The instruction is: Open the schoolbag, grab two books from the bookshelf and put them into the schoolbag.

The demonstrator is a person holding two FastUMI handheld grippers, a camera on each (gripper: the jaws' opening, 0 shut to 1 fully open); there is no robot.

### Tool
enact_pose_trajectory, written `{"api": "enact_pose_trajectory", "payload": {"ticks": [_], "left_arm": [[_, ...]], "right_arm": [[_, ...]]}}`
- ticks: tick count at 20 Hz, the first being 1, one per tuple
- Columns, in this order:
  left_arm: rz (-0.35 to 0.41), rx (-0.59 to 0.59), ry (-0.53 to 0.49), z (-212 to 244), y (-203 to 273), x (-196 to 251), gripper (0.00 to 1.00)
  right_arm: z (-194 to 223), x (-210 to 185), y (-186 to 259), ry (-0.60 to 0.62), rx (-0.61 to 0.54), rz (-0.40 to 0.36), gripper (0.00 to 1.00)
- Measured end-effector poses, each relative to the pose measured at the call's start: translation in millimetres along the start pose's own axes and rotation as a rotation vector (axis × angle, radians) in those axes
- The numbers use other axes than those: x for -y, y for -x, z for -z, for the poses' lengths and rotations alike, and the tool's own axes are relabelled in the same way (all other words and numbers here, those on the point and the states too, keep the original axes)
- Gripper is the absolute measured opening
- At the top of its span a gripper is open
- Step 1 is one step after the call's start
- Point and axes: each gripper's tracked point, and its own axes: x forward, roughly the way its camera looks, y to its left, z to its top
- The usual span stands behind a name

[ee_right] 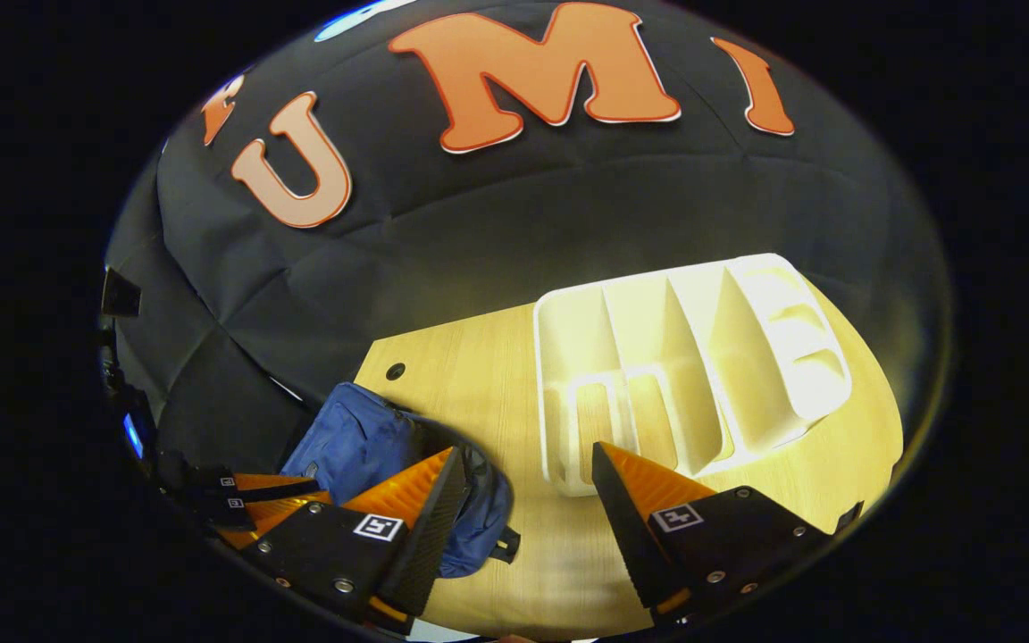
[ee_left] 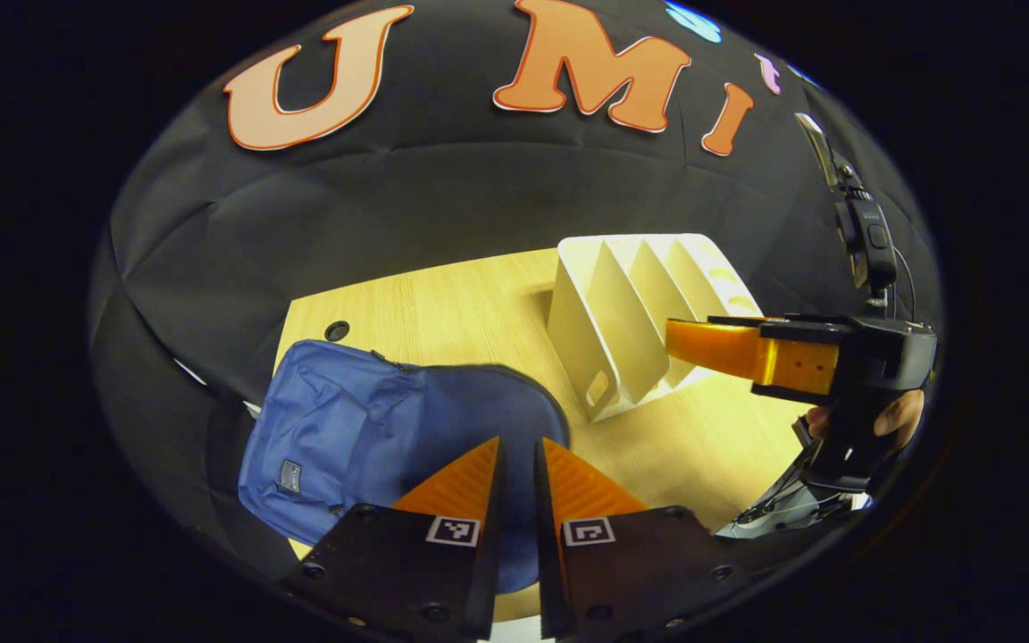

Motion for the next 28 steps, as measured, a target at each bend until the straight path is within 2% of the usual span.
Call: {"api": "enact_pose_trajectory", "payload": {"ticks": [4, 6, 7, 10, 11, 13, 16, 20, 24, 28], "left_arm": [[-0.010, 0.037, 0.044, -9, 0, 26, 0.39], [-0.007, 0.072, 0.074, -18, 2, 42, 0.57], [-0.011, 0.096, 0.089, -23, 3, 48, 0.62], [-0.051, 0.197, 0.100, -43, 12, 61, 0.66], [-0.067, 0.230, 0.099, -48, 14, 64, 0.77], [-0.091, 0.298, 0.107, -57, 10, 66, 0.86], [-0.129, 0.400, 0.115, -74, 12, 62, 0.90], [-0.197, 0.561, 0.123, -94, 20, 54, 0.99], [-0.291, 0.686, 0.166, -96, 27, 41, 0.96], [-0.301, 0.794, 0.141, -108, 43, 48, 0.95]], "right_arm": [[-24, 38, 21, 0.058, 0.072, 0.034, 0.86], [-39, 48, 34, 0.090, 0.132, 0.035, 0.85], [-47, 50, 38, 0.110, 0.150, 0.039, 0.85], [-59, 66, 51, 0.141, 0.199, 0.049, 0.86], [-63, 69, 56, 0.147, 0.218, 0.046, 0.86], [-69, 75, 65, 0.174, 0.254, 0.054, 0.86], [-84, 82, 82, 0.208, 0.327, 0.059, 0.86], [-95, 89, 105, 0.213, 0.372, 0.073, 0.93], [-105, 86, 125, 0.210, 0.423, 0.063, 0.95], [-98, 94, 127, 0.218, 0.464, 0.090, 0.95]]}}
